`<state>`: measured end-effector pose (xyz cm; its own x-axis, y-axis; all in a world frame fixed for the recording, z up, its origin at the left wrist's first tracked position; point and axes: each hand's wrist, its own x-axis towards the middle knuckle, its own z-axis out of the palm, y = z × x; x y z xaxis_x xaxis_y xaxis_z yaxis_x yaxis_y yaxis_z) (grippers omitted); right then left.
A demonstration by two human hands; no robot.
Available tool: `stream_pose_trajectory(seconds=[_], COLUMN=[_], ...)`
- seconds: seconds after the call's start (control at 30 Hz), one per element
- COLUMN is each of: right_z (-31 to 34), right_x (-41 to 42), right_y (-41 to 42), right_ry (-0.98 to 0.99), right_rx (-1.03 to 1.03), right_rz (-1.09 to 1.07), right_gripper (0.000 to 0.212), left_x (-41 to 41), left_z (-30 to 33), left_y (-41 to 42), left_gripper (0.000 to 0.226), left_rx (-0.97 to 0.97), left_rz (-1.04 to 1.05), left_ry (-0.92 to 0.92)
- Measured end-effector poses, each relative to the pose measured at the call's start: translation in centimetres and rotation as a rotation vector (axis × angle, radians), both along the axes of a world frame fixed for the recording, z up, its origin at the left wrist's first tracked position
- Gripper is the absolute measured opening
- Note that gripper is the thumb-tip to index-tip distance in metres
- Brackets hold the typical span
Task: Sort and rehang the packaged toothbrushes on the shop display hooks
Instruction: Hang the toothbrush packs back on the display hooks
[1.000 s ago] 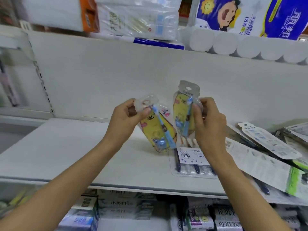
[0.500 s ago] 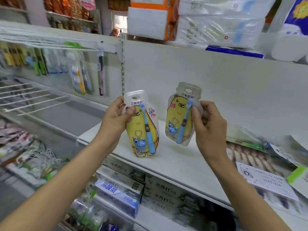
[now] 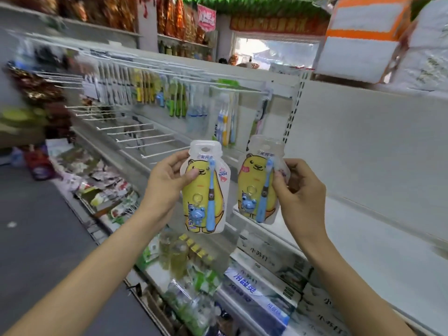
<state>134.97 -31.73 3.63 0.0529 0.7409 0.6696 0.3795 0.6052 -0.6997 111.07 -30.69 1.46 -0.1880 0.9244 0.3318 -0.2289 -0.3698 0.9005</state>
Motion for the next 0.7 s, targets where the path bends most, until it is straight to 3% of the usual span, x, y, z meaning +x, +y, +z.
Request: stream_pose_trajectory(seconds=[0.17,0.37,0.7], right_z=[-1.2,-2.9,-5.2], right_x=[-10.3,-21.5,-34.2], right_y=[1.4,2.8,6.8], right_ry=[-0.014,-0.059,-0.120], right_rx=[-0.019,-0.078,-0.146], right_rz=[0.084,0.198,0.362], right_gripper=[0.010,0.008,0.009], left_x=[-10.3,-21.7,-33.6], left_z=[-0.7,-2.1,-5.1], left_y=[-1.0,-3.0,-3.6], left_gripper=[0.032,0.032,0.037], left_rx=[0.025,-0.036,-0.146], left_rz=[0.081,0.196,0.363], left_ry=[0.088,0.063,0.046])
